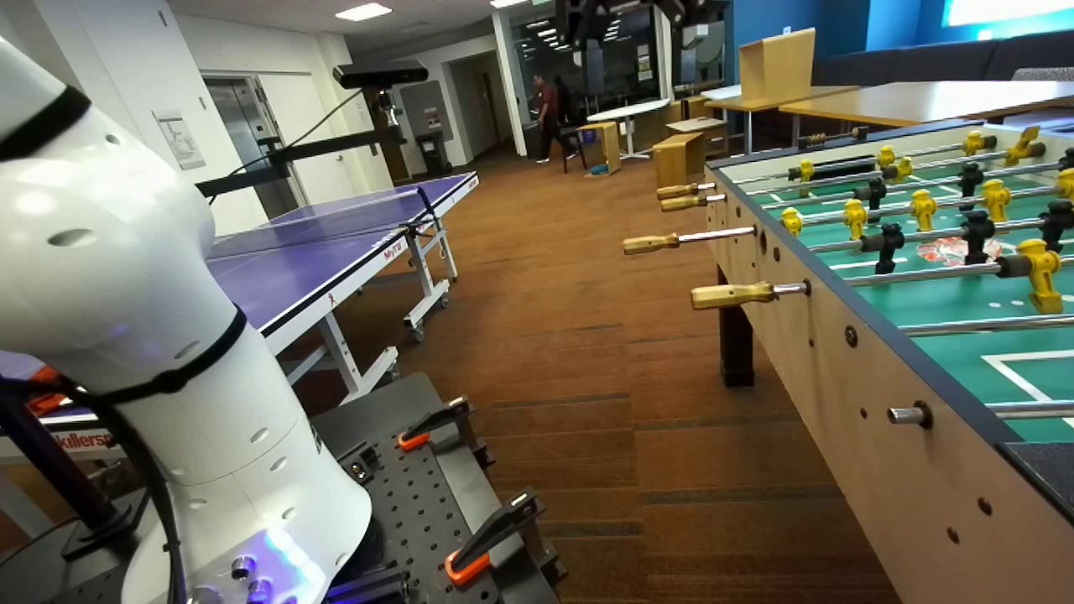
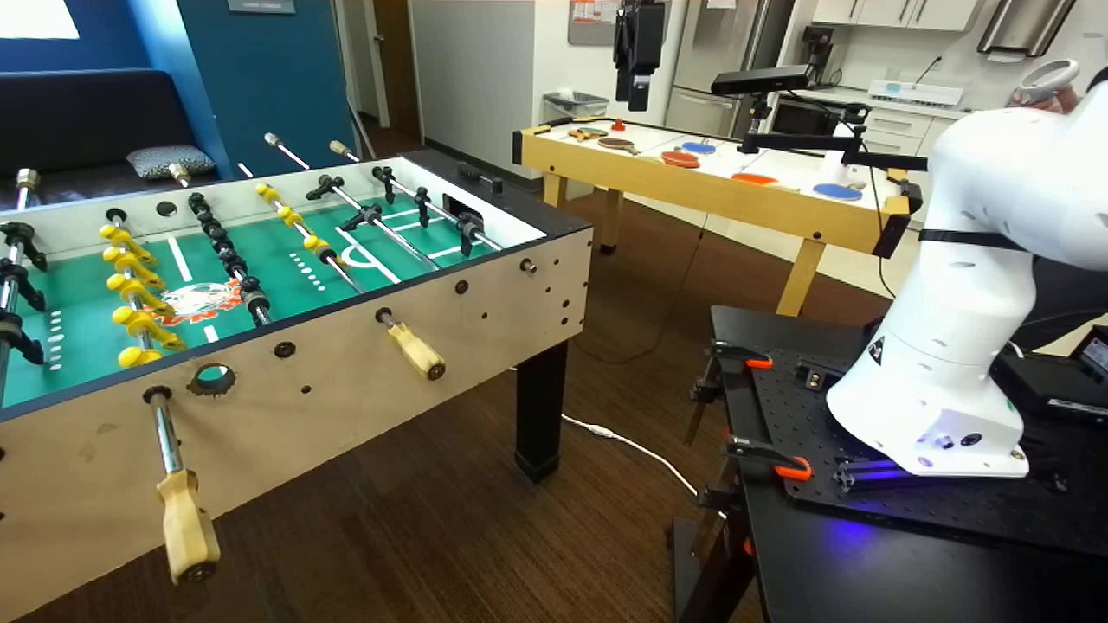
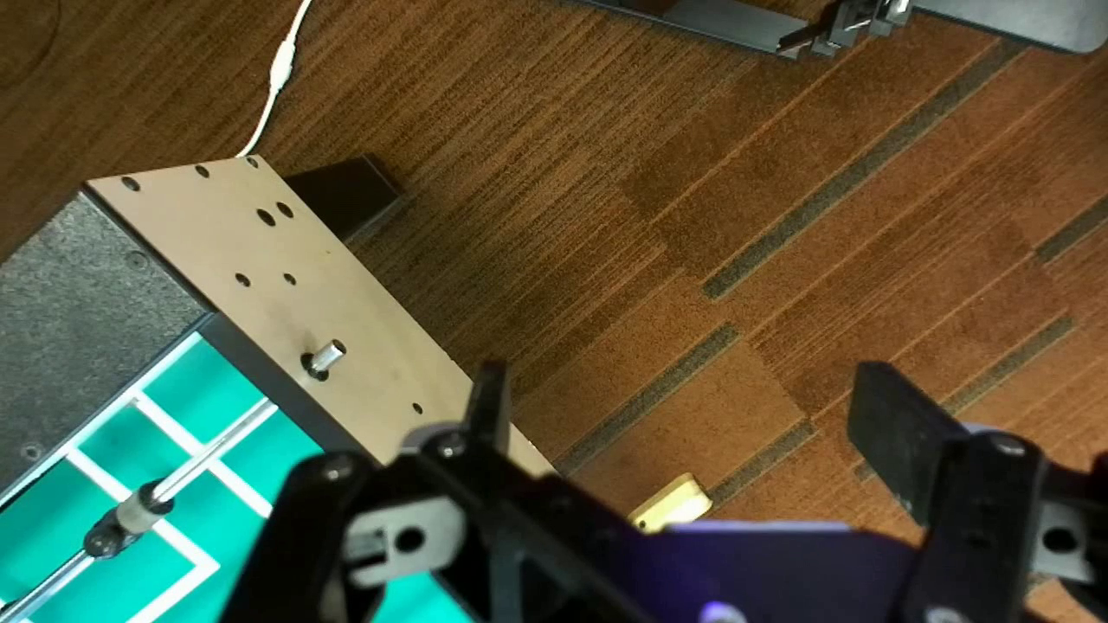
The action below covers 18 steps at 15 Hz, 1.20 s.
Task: Turn the rod that is third from the right on the foosball table to the right
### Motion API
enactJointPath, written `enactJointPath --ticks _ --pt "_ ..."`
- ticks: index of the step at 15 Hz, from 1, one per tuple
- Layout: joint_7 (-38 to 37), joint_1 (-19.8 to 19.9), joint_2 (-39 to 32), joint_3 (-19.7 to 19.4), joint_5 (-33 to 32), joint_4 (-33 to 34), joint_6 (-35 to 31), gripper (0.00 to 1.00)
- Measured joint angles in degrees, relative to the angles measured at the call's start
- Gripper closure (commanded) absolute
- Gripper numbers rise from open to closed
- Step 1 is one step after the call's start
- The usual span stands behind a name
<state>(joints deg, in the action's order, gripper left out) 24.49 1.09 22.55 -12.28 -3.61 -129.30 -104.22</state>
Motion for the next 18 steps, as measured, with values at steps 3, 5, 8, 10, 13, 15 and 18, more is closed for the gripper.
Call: enactJointPath --ticks 3,5,8,10,13,15,18 --pt "-0.02 0.02 -0.06 0.32 -0.15 0.00 -0.08 0.00" --pt "-0.78 -0.04 -0.59 2.40 -2.18 0.01 -0.52 0.00" --pt "-6.47 -0.35 -3.16 8.28 -9.21 0.04 -2.30 0.00" --pt "-12.07 -0.90 -6.14 12.52 -14.79 0.09 -4.00 0.00" --pt "-20.88 -1.94 -12.22 17.65 -25.38 0.33 -5.89 0.00" --pt "-25.92 -2.77 -16.79 19.48 -33.33 0.39 -6.08 0.00" --pt "-32.04 -4.36 -23.94 20.13 -45.65 0.26 -6.09 0.00"
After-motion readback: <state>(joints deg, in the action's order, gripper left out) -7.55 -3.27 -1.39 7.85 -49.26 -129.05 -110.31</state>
